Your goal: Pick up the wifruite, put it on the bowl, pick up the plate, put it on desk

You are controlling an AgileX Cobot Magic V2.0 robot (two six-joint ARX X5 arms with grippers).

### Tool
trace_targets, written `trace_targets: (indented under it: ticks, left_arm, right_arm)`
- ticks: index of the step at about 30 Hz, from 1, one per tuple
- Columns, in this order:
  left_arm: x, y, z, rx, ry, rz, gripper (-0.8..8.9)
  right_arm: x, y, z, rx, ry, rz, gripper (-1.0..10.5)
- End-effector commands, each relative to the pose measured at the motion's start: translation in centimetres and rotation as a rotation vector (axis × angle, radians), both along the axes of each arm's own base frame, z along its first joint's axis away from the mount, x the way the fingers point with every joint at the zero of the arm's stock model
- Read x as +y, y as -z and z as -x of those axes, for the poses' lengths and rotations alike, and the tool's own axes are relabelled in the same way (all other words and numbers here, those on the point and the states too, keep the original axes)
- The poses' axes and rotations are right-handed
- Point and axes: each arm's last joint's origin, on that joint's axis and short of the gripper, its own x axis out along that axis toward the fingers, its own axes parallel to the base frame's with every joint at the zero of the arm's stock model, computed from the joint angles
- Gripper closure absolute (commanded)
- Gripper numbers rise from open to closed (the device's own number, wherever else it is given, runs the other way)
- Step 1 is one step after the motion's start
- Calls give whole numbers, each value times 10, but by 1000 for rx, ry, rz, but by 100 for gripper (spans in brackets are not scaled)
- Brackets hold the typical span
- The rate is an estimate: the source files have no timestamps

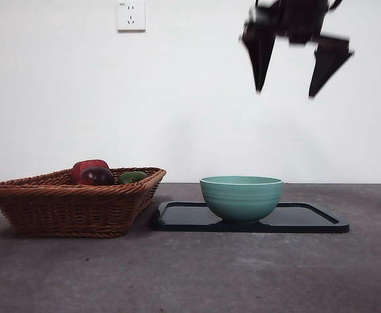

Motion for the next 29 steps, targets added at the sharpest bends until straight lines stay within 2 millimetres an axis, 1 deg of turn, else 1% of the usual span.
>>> trace_targets:
  ticks: [1,5,8,11,14,17,22,25,29]
  left_arm:
    - [0,-3,0,-15,16,8,251]
    - [0,-3,0,-15,16,8,251]
    - [0,-3,0,-15,16,8,251]
    - [0,-3,0,-15,17,8,251]
    - [0,-3,0,-15,16,9,251]
    - [0,-3,0,-15,16,9,251]
    - [0,-3,0,-15,16,9,251]
    - [0,-3,0,-15,16,8,251]
    - [0,-3,0,-15,16,8,251]
  right_arm:
    - [-4,-17,23,15,-18,11,388]
    - [-14,-43,59,-50,-26,-5,388]
    - [-22,-55,89,-83,-30,-3,388]
    - [-31,-61,123,-107,-38,-5,389]
    - [-40,-63,157,-128,-56,-14,389]
    - [-48,-61,189,-151,-77,-24,390]
    - [-64,-52,234,-187,-93,-50,390]
    - [-74,-41,258,-223,-81,-79,390]
    - [-87,-20,286,-252,-67,-101,391]
